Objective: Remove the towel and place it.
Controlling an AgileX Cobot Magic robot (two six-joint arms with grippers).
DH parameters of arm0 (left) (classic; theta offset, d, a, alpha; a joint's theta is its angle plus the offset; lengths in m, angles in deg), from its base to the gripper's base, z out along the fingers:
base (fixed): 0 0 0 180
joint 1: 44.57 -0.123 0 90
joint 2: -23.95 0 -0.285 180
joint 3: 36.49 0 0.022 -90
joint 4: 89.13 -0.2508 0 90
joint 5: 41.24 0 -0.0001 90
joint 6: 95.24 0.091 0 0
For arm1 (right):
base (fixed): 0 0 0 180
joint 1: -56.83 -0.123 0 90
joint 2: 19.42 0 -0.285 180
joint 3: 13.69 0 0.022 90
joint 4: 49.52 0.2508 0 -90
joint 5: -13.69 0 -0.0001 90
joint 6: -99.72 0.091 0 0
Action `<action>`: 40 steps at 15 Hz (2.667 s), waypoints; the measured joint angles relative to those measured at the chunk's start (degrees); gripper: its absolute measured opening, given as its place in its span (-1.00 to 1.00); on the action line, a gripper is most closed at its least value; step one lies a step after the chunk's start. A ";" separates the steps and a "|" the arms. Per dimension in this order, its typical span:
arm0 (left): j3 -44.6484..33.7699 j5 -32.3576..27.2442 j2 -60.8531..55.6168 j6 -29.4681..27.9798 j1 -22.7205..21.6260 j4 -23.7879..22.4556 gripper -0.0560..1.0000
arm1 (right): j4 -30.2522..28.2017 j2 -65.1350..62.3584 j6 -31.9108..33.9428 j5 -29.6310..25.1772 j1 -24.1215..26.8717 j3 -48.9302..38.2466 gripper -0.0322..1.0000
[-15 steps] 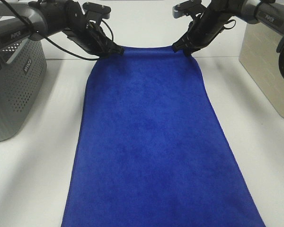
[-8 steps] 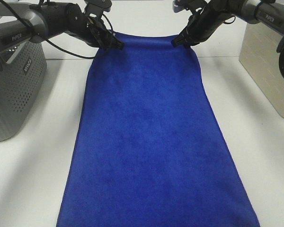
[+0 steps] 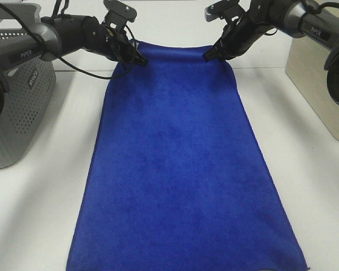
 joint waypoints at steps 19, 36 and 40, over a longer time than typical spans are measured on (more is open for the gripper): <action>0.00 7.68 3.27 0.00 -0.06 -0.52 0.34 | -6.13 1.95 8.37 5.44 0.00 0.00 0.54; 0.52 -51.11 -20.40 -24.75 -0.06 -3.90 0.49 | 4.07 -24.35 22.92 -32.83 0.00 0.00 0.67; 0.52 -51.34 -25.38 -25.15 -1.15 -9.80 0.52 | 1.43 -32.31 22.92 -32.95 2.06 -5.16 0.68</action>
